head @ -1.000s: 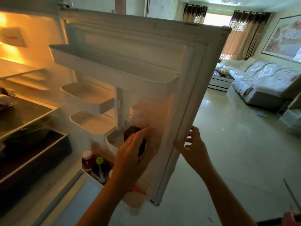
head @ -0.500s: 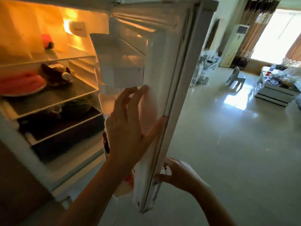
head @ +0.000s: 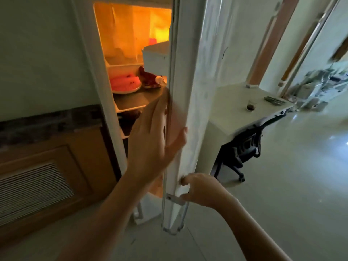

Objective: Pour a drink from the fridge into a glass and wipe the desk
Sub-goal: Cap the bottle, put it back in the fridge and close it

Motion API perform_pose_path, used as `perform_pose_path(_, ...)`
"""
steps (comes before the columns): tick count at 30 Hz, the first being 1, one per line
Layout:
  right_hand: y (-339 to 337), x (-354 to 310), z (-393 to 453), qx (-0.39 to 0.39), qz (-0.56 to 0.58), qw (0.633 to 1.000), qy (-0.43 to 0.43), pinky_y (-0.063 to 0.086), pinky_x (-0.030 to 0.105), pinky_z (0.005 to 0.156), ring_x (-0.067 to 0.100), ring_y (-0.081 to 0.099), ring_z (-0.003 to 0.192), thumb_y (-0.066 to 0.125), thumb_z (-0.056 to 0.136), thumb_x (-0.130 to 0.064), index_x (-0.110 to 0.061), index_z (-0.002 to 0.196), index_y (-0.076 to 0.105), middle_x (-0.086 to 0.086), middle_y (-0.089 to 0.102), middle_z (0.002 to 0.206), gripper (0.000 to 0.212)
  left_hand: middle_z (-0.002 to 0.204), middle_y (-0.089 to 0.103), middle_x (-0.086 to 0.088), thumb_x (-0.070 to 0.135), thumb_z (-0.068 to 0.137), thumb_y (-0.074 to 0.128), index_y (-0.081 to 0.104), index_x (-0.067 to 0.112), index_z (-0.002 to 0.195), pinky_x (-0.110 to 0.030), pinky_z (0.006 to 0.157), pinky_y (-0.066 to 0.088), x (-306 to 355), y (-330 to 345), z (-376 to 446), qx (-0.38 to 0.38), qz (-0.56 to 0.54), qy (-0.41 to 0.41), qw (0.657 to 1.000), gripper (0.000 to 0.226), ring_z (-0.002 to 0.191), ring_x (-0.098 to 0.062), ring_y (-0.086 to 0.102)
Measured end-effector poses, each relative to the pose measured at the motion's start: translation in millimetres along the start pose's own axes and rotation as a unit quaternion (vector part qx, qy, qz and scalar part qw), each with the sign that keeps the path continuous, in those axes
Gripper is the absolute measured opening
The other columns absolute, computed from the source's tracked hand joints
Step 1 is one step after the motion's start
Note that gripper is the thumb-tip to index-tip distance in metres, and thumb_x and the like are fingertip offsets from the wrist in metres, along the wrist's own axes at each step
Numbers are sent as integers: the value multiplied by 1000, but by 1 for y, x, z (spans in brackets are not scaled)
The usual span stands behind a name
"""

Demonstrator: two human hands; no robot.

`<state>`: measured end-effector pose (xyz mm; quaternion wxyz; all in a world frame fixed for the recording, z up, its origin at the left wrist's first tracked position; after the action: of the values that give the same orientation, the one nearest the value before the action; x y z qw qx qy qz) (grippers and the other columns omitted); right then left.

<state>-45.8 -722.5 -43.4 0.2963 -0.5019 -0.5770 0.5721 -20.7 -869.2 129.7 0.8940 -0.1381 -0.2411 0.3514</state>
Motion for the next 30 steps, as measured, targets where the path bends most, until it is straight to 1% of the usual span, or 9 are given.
perform_pose_path(2,-1,-22,20,-23,0,1000,-15,47,29,83,10,58,97,59,81,-46,-28,120,55,-9,62,114,43,136,47,-19,26,88,61,35,-4,137,-34,100,43,-26,-8,3,7,-6,-7,1000,63,124,-21,44)
perform_pose_path(5,-1,-50,53,-59,9,998,-20,47,27,81,10,59,95,57,84,-46,-28,113,60,-8,66,109,34,136,47,-17,27,89,58,33,-1,139,-37,97,46,-71,-16,12,8,-22,-17,1000,62,123,-22,46)
perform_pose_path(8,0,-73,89,-87,24,996,-25,50,28,81,9,61,89,55,85,-49,-24,100,68,-8,69,99,32,139,46,-14,35,87,62,33,1,140,-38,98,46,-116,-23,27,-9,-7,-7,1000,69,125,-21,47)
perform_pose_path(10,-1,-85,112,-91,23,995,-28,50,27,79,9,62,86,55,86,-47,-22,98,70,-8,69,97,31,138,46,-15,39,86,63,34,1,140,-40,99,44,-143,-26,37,-9,19,-1,1000,72,125,-22,46)
perform_pose_path(13,-2,-102,144,-68,-2,997,-30,52,30,79,12,61,85,53,90,-40,-21,100,70,-6,68,97,27,128,52,-18,42,85,63,38,1,138,-35,98,41,-177,-29,48,28,72,11,997,71,116,-23,48)
perform_pose_path(16,1,-113,171,-40,-5,999,-19,52,32,79,13,62,82,50,90,-43,-20,96,69,-4,68,94,30,123,55,-18,46,86,62,38,6,138,-31,95,37,-204,-28,56,53,119,24,991,70,110,-25,49)
perform_pose_path(21,-1,-120,200,18,11,1000,-5,50,33,83,11,63,82,51,92,-36,-23,101,62,-5,69,95,19,125,56,-16,53,87,57,41,10,136,-39,88,41,-237,-25,67,60,183,15,981,67,109,-28,52)
perform_pose_path(25,-2,-122,211,50,12,999,7,47,30,81,12,62,76,45,94,-35,-25,98,62,-6,70,90,20,126,56,-14,51,88,56,43,10,136,-41,86,42,-252,-20,72,57,210,14,976,64,110,-28,50)
perform_pose_path(30,1,-124,218,74,16,997,15,47,35,82,15,61,79,43,95,-34,-25,99,61,-4,69,91,21,126,56,-14,50,90,53,42,10,137,-42,85,43,-261,-17,76,53,218,15,974,63,109,-29,51)
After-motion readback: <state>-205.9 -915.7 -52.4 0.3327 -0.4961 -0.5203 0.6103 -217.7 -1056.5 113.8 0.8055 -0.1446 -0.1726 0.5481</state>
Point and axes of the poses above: each hand's wrist, its own z-axis towards the middle knuckle, its own y-axis out of the palm, x = y × z, the point moved 5 cm from there along z, towards the middle knuckle
